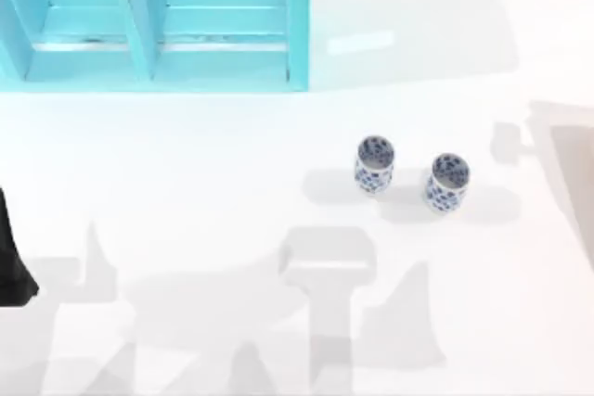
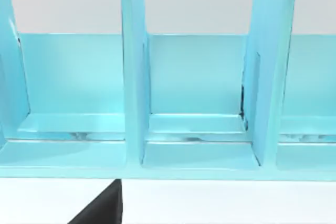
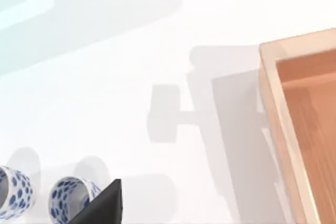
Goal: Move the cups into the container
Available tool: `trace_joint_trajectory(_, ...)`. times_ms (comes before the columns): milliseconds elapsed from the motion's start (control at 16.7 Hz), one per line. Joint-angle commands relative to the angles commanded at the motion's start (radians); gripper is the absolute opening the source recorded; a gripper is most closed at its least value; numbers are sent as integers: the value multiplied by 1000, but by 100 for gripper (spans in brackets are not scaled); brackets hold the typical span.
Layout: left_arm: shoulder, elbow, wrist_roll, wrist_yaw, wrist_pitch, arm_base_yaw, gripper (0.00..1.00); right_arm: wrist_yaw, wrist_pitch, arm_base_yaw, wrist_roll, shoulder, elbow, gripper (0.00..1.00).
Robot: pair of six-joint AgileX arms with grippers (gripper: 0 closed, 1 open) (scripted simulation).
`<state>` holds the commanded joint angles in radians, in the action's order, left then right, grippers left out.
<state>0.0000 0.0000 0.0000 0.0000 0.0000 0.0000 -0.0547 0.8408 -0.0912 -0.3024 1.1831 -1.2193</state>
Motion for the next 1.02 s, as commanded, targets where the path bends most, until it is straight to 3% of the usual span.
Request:
trace_joint_trajectory(480,0,0,0,0,0,0,100,-20,475,-242,-176,827,-724,100)
trace_joint_trajectory(1020,0,0,0,0,0,0,100,-8,638,-492,-307,1206,-1152,100)
